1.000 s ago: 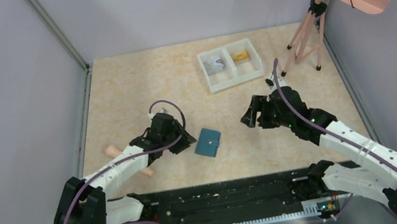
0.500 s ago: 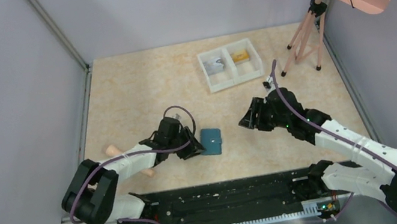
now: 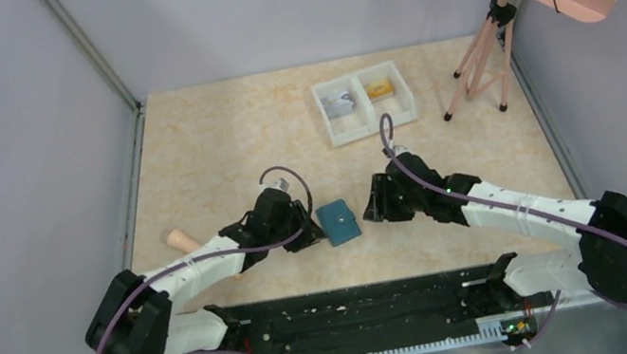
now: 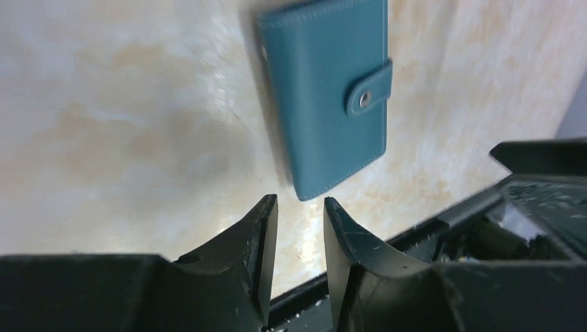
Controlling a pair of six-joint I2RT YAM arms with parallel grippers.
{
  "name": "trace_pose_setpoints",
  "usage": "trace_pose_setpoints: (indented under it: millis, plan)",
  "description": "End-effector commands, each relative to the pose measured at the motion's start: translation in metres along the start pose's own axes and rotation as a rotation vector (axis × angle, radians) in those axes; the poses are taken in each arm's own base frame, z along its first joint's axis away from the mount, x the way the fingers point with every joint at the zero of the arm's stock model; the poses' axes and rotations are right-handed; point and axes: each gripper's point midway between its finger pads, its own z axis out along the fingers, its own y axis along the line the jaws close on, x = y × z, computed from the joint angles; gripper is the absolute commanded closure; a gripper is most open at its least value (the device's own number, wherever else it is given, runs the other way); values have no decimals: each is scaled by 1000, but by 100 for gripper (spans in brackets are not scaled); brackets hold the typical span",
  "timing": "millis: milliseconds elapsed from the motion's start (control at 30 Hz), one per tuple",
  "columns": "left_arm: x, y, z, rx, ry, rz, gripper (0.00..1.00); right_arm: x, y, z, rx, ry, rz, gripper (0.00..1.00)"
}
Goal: Take the credit cards out of the card holder
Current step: Open the card holder at the center of the board.
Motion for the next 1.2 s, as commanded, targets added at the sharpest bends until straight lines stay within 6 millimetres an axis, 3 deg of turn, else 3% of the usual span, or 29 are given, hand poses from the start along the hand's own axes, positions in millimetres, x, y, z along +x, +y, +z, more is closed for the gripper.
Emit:
trace_pose_setpoints:
  millis: [0, 67, 200, 467, 767, 933, 1167]
  plan:
    - [-48, 15, -36, -174, -245, 48, 63, -22, 29, 11, 9, -82, -96, 53]
    - [-61, 30, -53, -249, -352, 26, 63, -21, 34, 20, 26, -72, -127, 53]
    - [-71, 50, -79, -286, -489, -19, 63, -21, 50, 38, 53, -67, -191, 54]
    - [-68, 52, -98, -186, -576, -45, 63, -16, 62, 67, 113, -33, -260, 56]
    - [-63, 55, -97, -162, -574, -60, 63, 7, 50, 89, 174, 53, -298, 60]
    - [-60, 52, -92, -152, -544, -66, 63, 19, 33, 100, 232, 97, -312, 62]
    - [-55, 51, -83, -130, -516, -83, 64, 23, 22, 100, 259, 95, -313, 84]
